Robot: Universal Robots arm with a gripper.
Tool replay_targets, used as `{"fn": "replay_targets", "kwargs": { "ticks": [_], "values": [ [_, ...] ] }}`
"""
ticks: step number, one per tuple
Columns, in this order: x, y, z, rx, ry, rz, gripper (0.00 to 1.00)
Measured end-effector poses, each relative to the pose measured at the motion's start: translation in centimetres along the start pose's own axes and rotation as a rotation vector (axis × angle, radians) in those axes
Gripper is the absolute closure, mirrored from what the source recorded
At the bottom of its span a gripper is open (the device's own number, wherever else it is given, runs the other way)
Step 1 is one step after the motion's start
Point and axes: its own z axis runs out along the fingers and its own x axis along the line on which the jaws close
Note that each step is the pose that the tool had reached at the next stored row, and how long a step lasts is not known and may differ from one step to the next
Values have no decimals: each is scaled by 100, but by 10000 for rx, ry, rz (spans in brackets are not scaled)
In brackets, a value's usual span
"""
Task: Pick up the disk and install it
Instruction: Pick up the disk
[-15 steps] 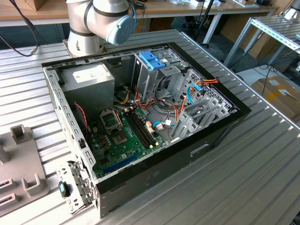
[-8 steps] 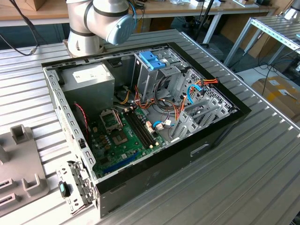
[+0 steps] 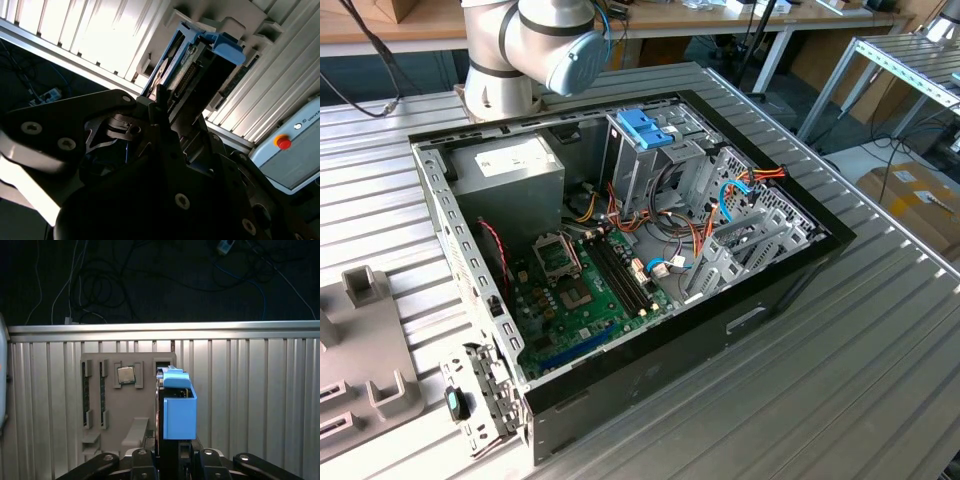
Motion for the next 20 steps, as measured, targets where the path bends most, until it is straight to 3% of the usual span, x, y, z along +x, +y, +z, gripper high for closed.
{"fn": "replay_targets", "kwargs": {
  "ticks": [15,20],
  "values": [
    [-1,0,-2,-1,0,0,65],
    [3,-2,-65,-1,0,0,65]
  ]
}}
